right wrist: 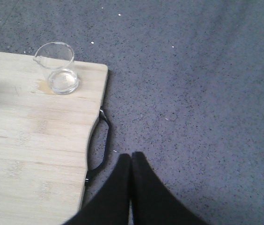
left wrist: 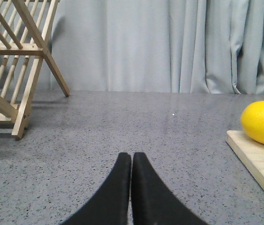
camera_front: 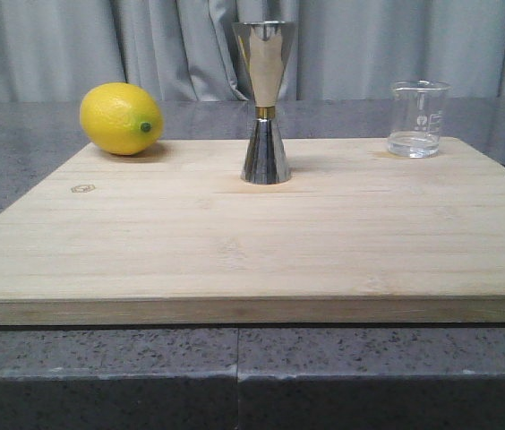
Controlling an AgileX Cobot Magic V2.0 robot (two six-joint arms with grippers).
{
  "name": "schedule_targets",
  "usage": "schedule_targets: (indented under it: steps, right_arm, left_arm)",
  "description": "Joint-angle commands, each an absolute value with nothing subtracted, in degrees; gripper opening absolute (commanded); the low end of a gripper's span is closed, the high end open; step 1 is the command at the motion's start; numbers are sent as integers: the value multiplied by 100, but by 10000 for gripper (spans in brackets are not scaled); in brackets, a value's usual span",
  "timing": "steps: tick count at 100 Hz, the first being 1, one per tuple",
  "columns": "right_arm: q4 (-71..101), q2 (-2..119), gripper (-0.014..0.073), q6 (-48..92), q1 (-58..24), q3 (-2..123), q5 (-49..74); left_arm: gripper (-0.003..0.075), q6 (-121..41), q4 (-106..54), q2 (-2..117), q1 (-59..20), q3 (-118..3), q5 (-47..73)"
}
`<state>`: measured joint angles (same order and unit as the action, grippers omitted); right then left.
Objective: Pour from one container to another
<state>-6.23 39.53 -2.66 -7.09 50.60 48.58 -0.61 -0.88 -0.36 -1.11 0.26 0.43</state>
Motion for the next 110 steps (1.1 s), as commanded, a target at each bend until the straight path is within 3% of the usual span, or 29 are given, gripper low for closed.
schedule_targets:
  steps: [1, 48, 78, 110]
  right_arm:
    - [-711, 3950, -57, -260, -676, 5210, 4466]
    - [-777, 3641, -57, -260, -577, 4946, 4146]
    - [-775, 2118, -57, -260, -212, 2990, 1706]
    - [-189, 390, -57, -260, 427, 1128, 931]
  left_arm:
    - [-19, -77, -150, -155, -93, 185, -356]
    - [-19, -77, -150, -155, -93, 185, -356]
    - [-19, -77, -150, -155, -93, 185, -356]
    - [-19, -77, -150, -155, -93, 185, -356]
